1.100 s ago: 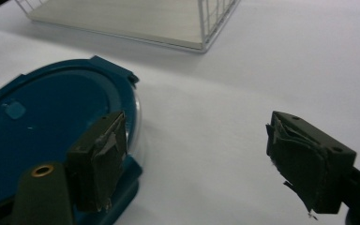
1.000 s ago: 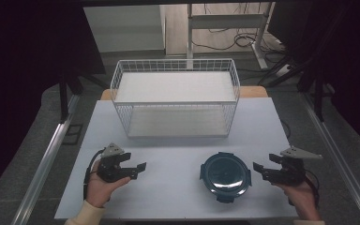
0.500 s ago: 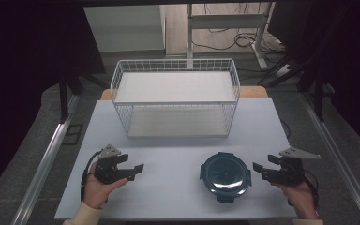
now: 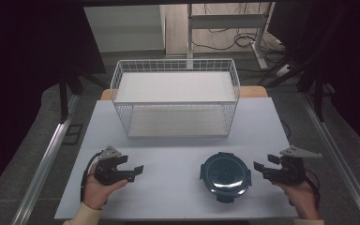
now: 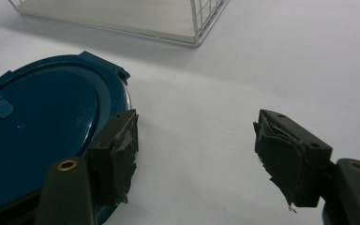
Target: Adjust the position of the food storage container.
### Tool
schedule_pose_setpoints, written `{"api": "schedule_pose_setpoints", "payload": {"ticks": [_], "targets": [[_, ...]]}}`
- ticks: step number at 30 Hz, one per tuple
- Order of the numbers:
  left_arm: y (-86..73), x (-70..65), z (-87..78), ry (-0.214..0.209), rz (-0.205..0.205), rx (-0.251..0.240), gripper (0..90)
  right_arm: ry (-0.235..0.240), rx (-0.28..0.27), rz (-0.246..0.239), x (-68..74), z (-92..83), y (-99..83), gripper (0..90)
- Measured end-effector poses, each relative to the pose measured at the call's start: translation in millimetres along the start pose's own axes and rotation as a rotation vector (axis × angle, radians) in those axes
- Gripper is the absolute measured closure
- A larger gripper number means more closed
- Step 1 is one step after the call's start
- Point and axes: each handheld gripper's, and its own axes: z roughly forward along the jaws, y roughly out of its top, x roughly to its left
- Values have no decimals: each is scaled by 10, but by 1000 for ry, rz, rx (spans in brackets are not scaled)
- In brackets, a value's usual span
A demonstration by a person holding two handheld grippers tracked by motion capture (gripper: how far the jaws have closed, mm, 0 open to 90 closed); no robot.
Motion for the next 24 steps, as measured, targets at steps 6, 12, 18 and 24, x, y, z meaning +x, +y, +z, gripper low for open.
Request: {"api": "schedule_pose_setpoints", "payload": {"ticks": [6, 12, 18, 24], "targets": [[-12, 4, 17, -1, -5, 12, 211, 7, 59, -54, 78, -41, -8, 353], [-14, -8, 16, -2, -3, 17, 207, 20, 101, -78, 115, -99, -79, 496], [-18, -1, 22, -2, -7, 22, 204, 28, 145, -121, 164, -107, -125, 652], [-24, 4, 21, 0, -13, 27, 203, 60, 189, -170, 201, -113, -163, 821]]}}
